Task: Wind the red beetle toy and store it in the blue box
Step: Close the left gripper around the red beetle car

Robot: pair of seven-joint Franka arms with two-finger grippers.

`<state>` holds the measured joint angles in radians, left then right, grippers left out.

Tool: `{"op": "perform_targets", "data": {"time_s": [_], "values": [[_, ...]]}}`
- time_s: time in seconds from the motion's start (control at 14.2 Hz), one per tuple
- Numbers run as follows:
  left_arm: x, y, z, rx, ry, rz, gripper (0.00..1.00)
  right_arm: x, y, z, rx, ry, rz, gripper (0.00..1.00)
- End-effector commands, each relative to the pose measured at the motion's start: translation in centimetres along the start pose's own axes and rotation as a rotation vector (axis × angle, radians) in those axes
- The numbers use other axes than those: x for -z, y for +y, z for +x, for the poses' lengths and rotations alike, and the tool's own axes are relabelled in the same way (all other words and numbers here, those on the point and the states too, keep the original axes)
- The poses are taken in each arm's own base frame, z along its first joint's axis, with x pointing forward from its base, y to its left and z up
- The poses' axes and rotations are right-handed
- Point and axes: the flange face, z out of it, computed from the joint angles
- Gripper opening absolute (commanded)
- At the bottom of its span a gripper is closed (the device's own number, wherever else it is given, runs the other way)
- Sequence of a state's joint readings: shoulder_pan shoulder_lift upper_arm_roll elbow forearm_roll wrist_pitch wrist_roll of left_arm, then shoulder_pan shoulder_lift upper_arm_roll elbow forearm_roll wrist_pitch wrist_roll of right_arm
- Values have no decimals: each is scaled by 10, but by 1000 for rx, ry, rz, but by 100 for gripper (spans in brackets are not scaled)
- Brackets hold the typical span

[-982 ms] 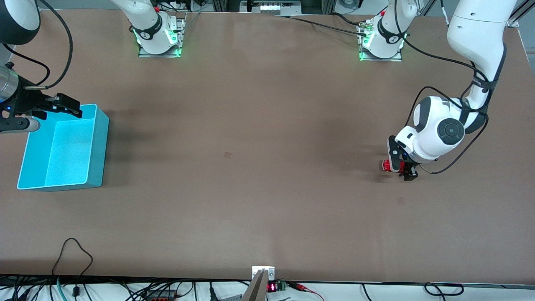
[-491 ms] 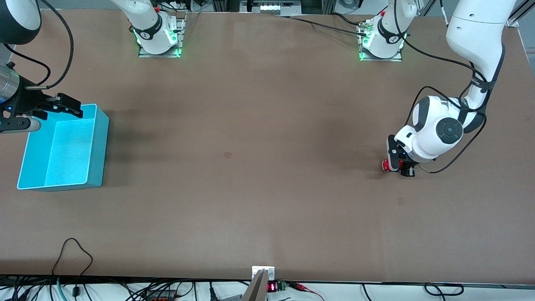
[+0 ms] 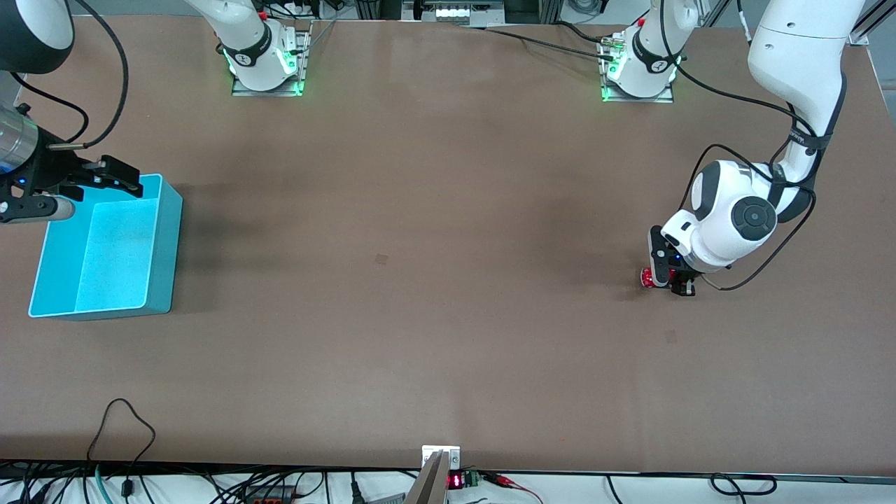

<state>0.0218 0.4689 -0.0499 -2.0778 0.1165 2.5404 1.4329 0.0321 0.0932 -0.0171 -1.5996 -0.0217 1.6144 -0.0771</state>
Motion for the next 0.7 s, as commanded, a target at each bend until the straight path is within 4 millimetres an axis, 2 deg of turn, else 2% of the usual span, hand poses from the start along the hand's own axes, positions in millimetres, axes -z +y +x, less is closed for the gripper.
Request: {"op": "perform_targets", "data": {"time_s": [0.0, 0.14, 0.28, 0.63], "values": [[-11, 2, -9, -13, -6, -15, 12, 3, -4, -5, -12, 9, 15, 100], [-13, 2, -26, 0, -5, -19, 13, 3, -4, -5, -12, 9, 15, 100], [-26, 2, -52, -29, -2, -34, 13, 3, -4, -5, -12, 9, 15, 100], [-26, 3, -106, 5, -1, -29, 12, 3, -5, -5, -10, 9, 15, 100]]}}
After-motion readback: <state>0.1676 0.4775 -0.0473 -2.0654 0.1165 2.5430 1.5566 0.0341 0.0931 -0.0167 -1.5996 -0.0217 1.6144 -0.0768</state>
